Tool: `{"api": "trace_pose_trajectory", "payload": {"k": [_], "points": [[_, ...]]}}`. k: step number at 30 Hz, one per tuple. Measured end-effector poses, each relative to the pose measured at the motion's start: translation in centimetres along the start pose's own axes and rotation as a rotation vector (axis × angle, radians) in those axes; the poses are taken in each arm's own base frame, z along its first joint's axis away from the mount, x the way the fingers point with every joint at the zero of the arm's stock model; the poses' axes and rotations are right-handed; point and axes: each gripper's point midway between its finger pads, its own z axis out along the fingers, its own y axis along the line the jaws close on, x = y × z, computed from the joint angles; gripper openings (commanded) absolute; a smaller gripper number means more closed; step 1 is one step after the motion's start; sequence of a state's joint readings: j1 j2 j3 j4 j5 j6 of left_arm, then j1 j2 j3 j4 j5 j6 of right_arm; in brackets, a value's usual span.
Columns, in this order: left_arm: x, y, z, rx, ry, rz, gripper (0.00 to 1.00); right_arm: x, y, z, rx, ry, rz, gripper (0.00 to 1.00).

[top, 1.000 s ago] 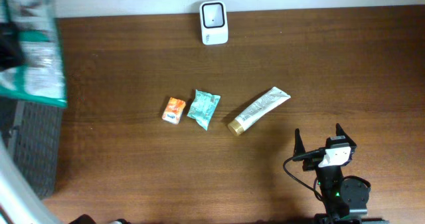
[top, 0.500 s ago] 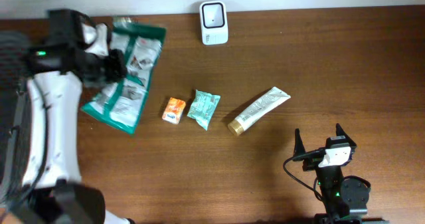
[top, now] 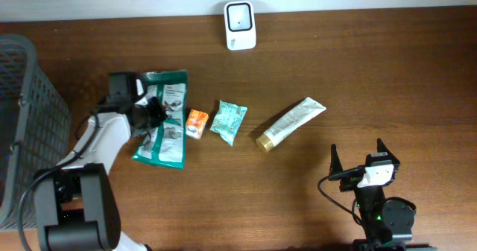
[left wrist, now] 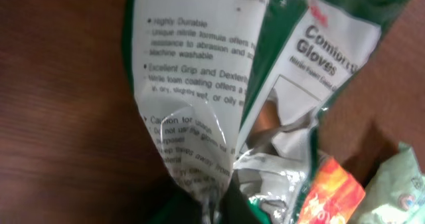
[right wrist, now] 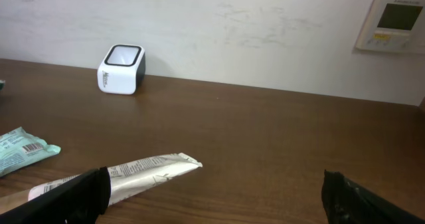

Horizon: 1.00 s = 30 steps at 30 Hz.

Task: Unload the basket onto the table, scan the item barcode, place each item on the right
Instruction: 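Carry the gloves pack with the left gripper and lay it left of the packets, then reach the left gripper into the basket and grasp the green-lidded jar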

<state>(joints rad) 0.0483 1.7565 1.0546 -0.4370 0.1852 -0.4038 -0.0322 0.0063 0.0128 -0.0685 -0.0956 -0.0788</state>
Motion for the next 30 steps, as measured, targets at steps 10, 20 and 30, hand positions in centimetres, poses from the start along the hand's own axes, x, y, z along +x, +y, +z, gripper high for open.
{"api": "trace_pose_trajectory", "payload": {"k": [10, 20, 30], "points": [[2.0, -0.5, -0.3, -0.029, 0.055, 0.034, 0.75, 0.0, 0.0, 0.0, 0.0, 0.0, 0.0, 0.98], [-9.6, -4.5, -19.5, -0.122, -0.273, 0.259, 0.99, 0.0, 0.0, 0.0, 0.0, 0.0, 0.0, 0.98], [-15.2, 8.6, -34.8, -0.377, -0.548, -0.064, 0.99, 0.0, 0.0, 0.0, 0.0, 0.0, 0.0, 0.98]]}}
